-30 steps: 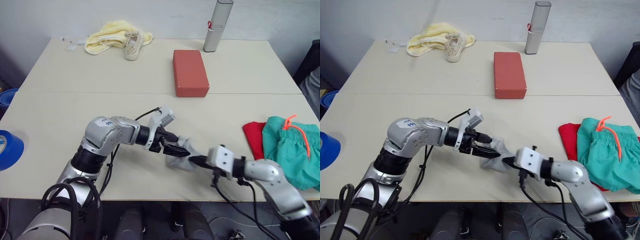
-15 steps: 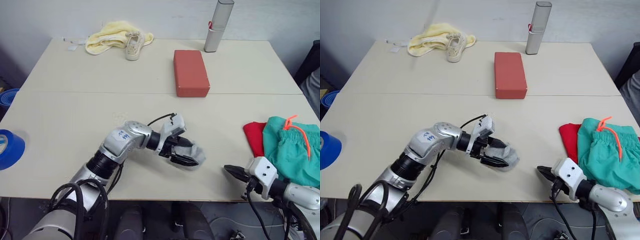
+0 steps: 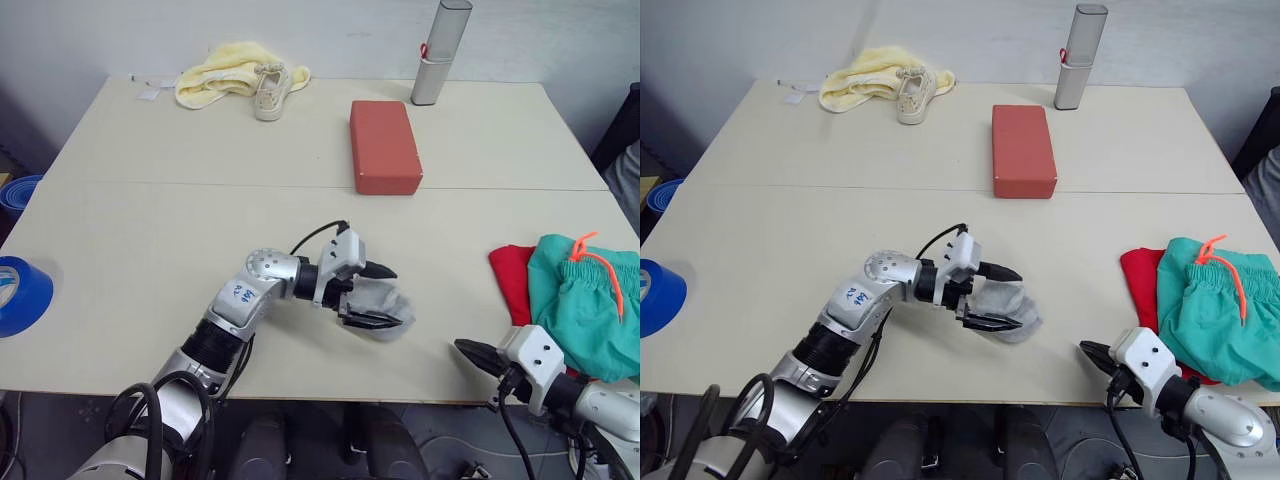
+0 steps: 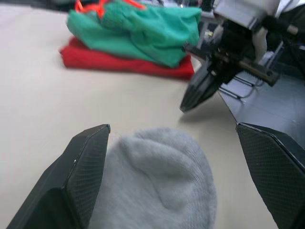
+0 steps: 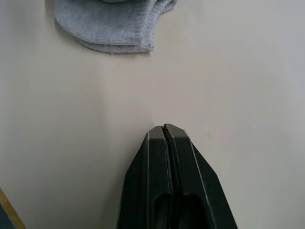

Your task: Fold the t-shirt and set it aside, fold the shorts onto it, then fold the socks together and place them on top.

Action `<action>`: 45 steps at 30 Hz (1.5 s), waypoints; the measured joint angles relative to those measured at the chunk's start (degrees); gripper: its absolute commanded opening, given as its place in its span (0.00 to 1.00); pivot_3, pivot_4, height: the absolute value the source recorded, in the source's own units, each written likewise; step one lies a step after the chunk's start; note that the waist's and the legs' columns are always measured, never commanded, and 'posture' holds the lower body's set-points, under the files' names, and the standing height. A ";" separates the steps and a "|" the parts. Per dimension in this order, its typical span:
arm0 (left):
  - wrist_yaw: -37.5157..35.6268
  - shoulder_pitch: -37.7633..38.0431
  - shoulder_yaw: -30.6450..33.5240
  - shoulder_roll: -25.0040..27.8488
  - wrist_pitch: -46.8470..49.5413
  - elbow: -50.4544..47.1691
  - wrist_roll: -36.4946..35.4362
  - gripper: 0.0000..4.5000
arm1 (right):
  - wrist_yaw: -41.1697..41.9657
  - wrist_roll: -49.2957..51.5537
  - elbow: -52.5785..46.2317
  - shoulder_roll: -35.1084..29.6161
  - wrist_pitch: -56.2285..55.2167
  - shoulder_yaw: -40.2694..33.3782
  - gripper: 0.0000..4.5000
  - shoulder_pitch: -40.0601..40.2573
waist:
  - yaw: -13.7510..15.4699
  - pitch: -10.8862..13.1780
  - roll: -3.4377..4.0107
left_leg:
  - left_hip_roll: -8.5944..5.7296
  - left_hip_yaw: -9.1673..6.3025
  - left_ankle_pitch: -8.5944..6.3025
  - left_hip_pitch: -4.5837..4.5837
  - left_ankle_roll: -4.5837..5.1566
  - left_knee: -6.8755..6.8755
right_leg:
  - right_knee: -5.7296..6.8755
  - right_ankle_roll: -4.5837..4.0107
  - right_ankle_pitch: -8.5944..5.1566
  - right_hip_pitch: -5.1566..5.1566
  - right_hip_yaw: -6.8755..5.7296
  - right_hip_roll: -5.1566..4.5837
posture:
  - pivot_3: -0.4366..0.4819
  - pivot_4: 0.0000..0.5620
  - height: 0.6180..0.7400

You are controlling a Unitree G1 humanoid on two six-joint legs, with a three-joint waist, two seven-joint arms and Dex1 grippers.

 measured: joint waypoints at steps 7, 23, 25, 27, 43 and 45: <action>-4.75 -0.91 7.02 3.05 1.46 -2.83 -5.61 0.98 | -3.03 13.12 -3.21 4.20 9.79 -5.61 0.00 -0.03 | 0.01 0.00 0.00 | 0.01 -0.02 0.00 0.01 0.00 0.02 | 0.04 0.01 0.01 0.02 -0.01 -0.03 | 0.48 0.27 1.00; -6.00 -2.82 4.03 -0.44 -25.03 15.67 9.25 0.00 | -37.25 75.78 -9.52 2.50 37.40 -9.39 0.51 1.74 | -0.03 0.00 0.00 | -0.01 0.02 -0.12 -0.07 0.22 0.01 | -0.12 0.11 0.07 0.04 0.01 -0.07 | 0.48 0.27 1.00; -5.79 -2.74 2.66 -0.55 -27.11 16.55 11.32 0.00 | -41.16 81.98 -9.52 0.17 37.36 -6.88 0.66 1.52 | -0.13 0.00 -0.01 | 0.01 0.04 -0.12 -0.06 0.22 0.01 | -0.12 0.12 0.07 0.04 0.03 -0.04 | 0.48 0.27 1.00; -5.00 -2.12 1.61 -0.56 -27.92 17.23 13.32 0.00 | -46.17 86.65 -9.29 -1.93 37.31 -2.78 0.83 -0.51 | -0.31 -0.01 -0.02 | 0.01 0.05 -0.11 -0.05 0.23 0.01 | -0.11 0.12 0.07 0.04 0.04 -0.03 | 0.48 0.27 1.00; -1.22 2.61 1.88 0.71 -25.53 14.72 14.82 0.00 | -59.17 96.25 0.66 -1.44 32.52 7.35 0.99 -12.41 | -0.08 -0.01 -0.03 | -0.01 0.03 -0.13 -0.18 0.37 0.10 | -0.21 0.31 0.15 0.02 0.06 -0.07 | 0.48 0.27 1.00; -0.53 2.61 1.90 0.47 -25.45 14.72 14.87 0.00 | -59.17 96.56 2.05 -0.60 32.41 7.53 0.99 -13.74 | -0.11 -0.01 -0.02 | 0.00 0.04 -0.13 -0.17 0.36 0.10 | -0.20 0.31 0.15 0.02 0.07 -0.07 | 0.48 0.27 1.00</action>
